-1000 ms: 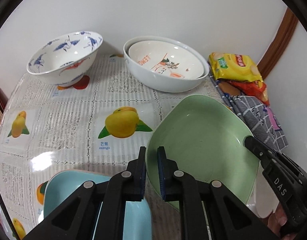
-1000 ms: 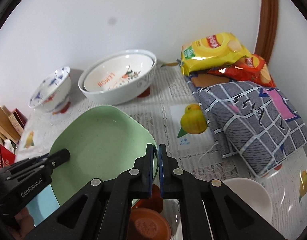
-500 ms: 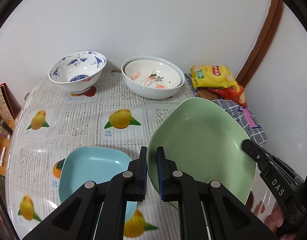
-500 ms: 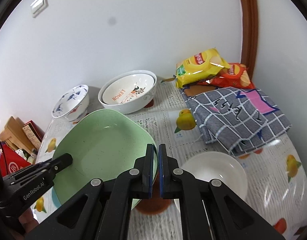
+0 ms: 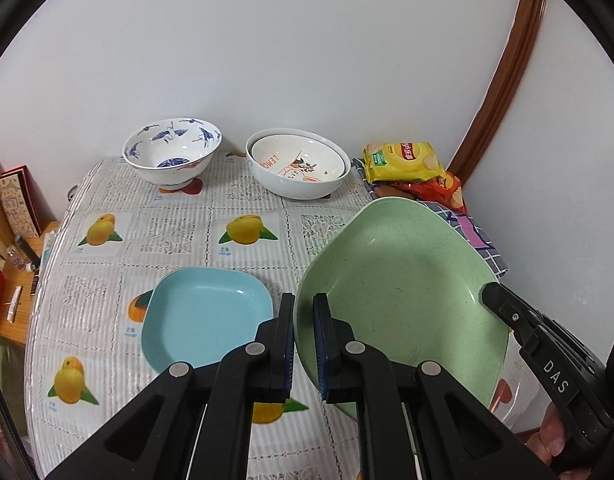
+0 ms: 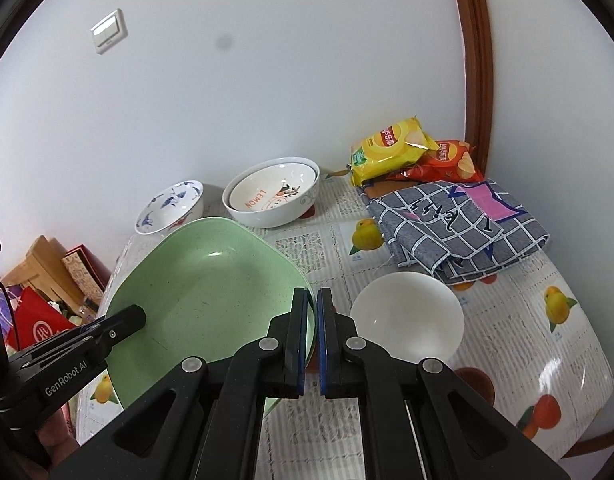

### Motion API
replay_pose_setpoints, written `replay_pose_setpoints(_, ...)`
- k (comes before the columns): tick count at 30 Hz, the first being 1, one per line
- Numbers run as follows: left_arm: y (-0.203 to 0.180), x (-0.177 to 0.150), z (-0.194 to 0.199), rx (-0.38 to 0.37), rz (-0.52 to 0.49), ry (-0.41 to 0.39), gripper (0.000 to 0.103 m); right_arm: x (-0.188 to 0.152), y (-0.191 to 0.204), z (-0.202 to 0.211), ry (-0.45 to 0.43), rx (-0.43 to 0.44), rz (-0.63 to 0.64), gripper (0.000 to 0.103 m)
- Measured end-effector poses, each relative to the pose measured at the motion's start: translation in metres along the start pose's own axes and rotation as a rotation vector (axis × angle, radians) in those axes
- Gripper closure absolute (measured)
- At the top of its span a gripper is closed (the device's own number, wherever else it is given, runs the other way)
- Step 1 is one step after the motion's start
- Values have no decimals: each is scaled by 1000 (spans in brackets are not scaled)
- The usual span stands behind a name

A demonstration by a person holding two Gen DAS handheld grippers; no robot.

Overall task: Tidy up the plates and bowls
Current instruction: 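Lift the green plate with both grippers toward the blue plate stack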

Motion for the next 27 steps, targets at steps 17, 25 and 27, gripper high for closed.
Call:
replay_pose_setpoints(17,16,-16,30,5,24,-27,94,-13,23,29,-21,13,22,98)
replay_pose_setpoints(25,30,-20,37,18,46,-32,94,-17,38,29,-19,24,39,98)
replay_pose_setpoints(27,33,-20,37,19,52,-34,94,-18,41,28,-17,26,47,98)
Point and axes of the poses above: each gripper's, at about its wrist camera, not at the fingertips, and z roughly against the way its jaws point, y to its left, x to its top, the point moved 2 cm from there along -z, roughly the way its jaws point, and after that the axes turned 4 degrees about -z, right-handed, at the moved point
